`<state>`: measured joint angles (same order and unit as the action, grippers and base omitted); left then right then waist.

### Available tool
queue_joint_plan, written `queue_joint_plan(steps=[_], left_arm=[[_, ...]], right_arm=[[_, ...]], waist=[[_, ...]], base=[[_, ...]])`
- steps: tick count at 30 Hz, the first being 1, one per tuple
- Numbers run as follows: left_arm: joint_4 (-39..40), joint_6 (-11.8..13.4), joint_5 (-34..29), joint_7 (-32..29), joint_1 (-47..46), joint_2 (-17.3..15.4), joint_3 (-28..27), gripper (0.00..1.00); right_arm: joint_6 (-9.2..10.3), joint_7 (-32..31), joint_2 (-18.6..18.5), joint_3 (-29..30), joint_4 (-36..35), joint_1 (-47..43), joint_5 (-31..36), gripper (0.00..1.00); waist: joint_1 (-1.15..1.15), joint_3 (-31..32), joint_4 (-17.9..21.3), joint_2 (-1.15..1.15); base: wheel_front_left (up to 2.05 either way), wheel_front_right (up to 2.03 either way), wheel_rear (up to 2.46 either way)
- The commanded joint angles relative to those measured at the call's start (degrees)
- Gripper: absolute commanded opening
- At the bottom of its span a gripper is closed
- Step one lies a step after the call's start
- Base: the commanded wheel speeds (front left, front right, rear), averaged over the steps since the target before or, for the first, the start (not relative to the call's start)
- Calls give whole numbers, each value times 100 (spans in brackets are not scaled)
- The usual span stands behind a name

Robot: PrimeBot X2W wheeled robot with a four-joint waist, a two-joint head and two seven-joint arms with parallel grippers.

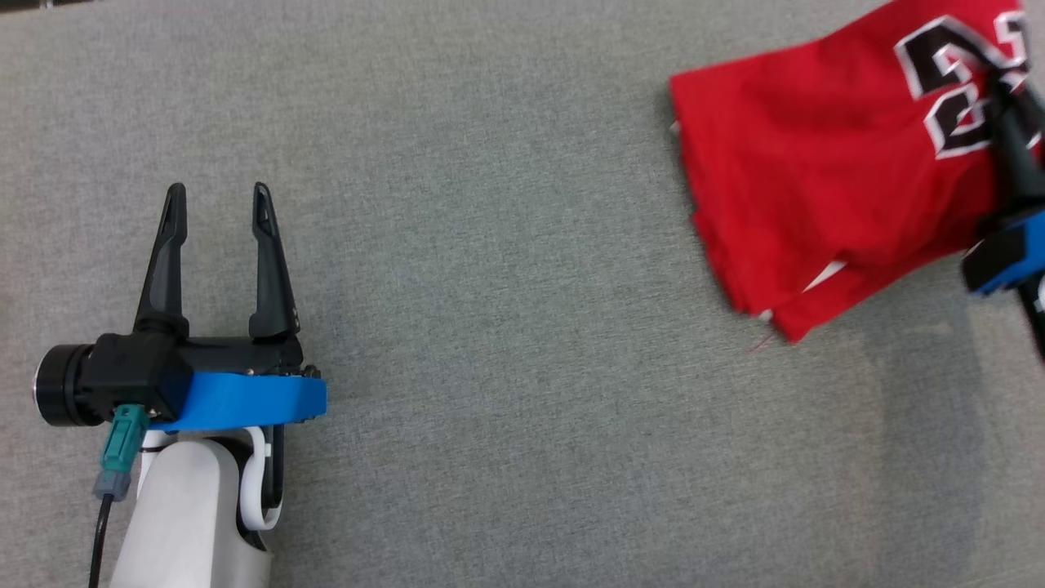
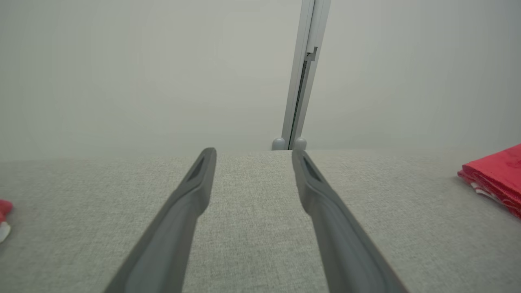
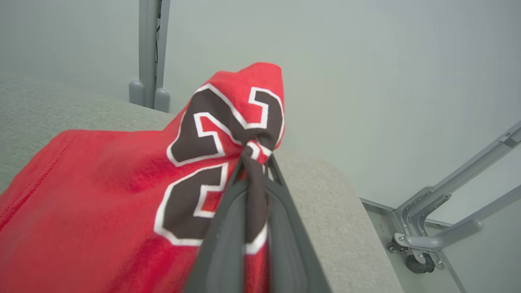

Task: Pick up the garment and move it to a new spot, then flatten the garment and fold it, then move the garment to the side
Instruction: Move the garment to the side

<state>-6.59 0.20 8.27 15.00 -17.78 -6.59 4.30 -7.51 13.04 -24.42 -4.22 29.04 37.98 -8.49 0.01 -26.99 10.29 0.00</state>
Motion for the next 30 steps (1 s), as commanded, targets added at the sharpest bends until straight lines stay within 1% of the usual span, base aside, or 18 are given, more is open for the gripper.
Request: queue_joint_plan(steps=[1, 5, 8, 11, 17, 19, 20, 21, 22, 26, 30], left_arm=[[42, 13, -40, 26, -108, -26, -5, 100], [106, 17, -81, 26, -217, -34, 51, 100], [155, 45, -81, 25, -274, -55, 57, 100], [196, 38, -82, 25, -340, -64, 82, 100], [240, 60, -80, 25, -417, -70, 106, 100], [258, 70, -80, 25, -444, -74, 110, 100], [263, 77, -79, 25, -452, -73, 111, 100], [265, 88, -77, 25, -458, -75, 111, 100], [269, 89, -73, 25, -459, -81, 103, 100], [269, 118, -52, 25, -465, -74, 107, 100], [276, 143, -22, 26, -388, -72, 55, 100]], right_arm=[[3, -70, -195, 2, 46, 236, 66, 0], [3, -196, -728, 23, 280, 685, 33, 0], [3, -293, -979, 50, 465, 921, -18, 0], [4, -382, -1312, 128, 745, 1179, -2, 0], [3, -489, -1588, 122, 1294, 1532, 79, 0], [3, -551, -1609, 112, 1524, 1659, 141, 0], [3, -551, -1610, 80, 1617, 1742, 162, 6], [3, -529, -1597, 46, 1701, 1826, 182, 71], [3, -523, -1566, 19, 1792, 1899, 212, 100], [3, -372, -1565, 181, 2175, 2180, 392, 100], [3, -87, -1437, 333, 2380, 2309, 547, 100]], waist=[[-1, -112, -65, 0], [-1, -335, -180, 0], [-1, -471, -230, 0], [-1, -593, -301, 0], [-1, -728, -392, 0], [-1, -766, -408, 0], [-1, -781, -419, 0], [-1, -795, -423, 0], [-1, -805, -421, 0], [-1, -803, -432, 0], [-1, -703, -433, 0]], base=[[0, 0, 0], [0, 0, 0], [0, 0, 0], [0, 0, 0], [0, 0, 0], [0, 0, 0], [0, 0, 0], [0, 0, 0], [0, 0, 0], [0, 0, 0], [0, 0, 0]])
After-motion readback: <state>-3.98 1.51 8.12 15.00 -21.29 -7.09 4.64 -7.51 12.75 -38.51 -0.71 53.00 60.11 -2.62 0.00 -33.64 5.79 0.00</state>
